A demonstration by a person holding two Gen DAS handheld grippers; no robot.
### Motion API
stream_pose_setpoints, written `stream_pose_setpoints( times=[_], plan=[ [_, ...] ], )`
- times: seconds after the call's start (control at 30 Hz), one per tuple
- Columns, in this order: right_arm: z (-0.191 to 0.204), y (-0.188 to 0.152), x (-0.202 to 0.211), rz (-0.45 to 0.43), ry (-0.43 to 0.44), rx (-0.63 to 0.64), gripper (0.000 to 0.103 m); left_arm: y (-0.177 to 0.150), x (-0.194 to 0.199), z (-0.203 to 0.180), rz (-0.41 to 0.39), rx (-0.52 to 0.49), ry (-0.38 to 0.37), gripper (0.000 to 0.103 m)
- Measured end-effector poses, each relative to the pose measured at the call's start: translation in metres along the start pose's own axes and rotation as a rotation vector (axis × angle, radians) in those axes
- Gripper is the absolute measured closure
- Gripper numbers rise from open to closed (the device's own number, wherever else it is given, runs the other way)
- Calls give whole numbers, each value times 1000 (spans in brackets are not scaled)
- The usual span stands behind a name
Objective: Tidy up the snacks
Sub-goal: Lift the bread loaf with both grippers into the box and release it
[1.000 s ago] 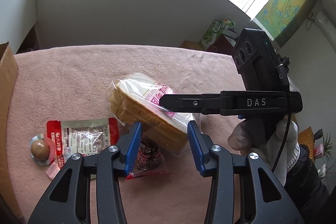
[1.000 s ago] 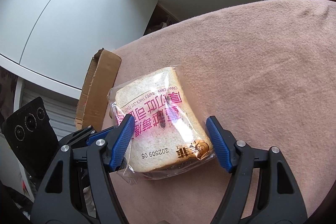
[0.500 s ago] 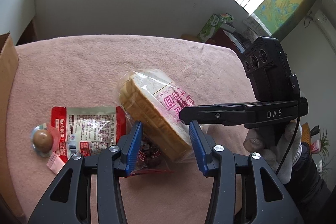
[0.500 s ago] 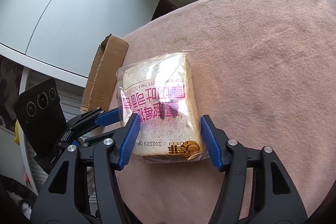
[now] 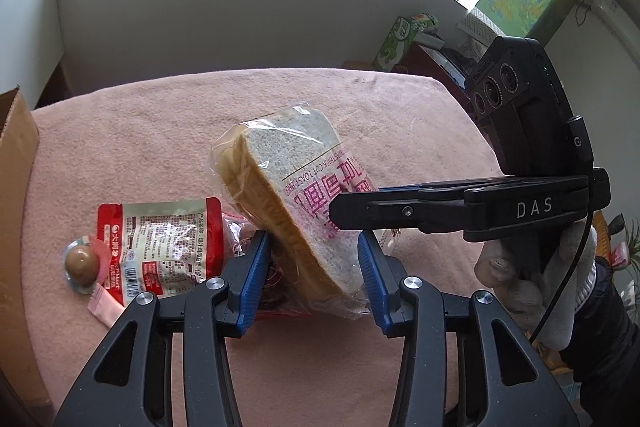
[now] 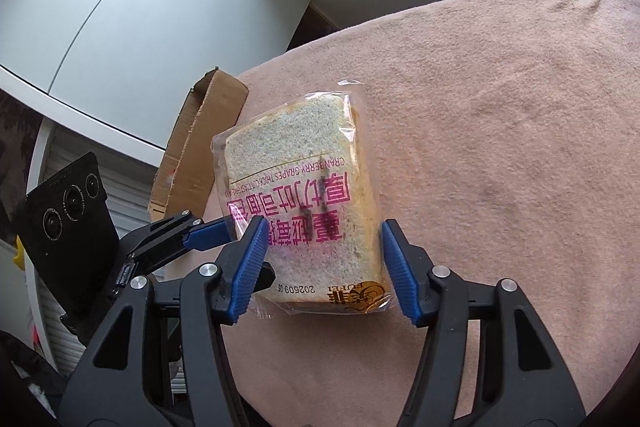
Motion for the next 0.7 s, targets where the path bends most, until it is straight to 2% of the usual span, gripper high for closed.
stream_pose_setpoints(
  times=[0.2, 0.37, 0.7],
  plan=[
    [28, 12, 13, -33, -24, 59, 46, 7, 30, 1, -59, -12, 4, 60],
    [60, 26, 11, -45, -26, 108, 47, 12, 60, 9, -121, -28, 37, 60],
    [133, 57, -14, -35, -5, 232, 47, 20, 127, 55, -237, 1, 97, 60]
  ],
)
Point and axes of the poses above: each gripper's, at about its wrist camera, not at the fingertips, and x roughly against the way its jaws point, z to its left, y to its top, the point moved 10 cm from there along -x, roughly the way its jaws point, and after that the axes turned 9 degrees about x, right-handed, at the moved point
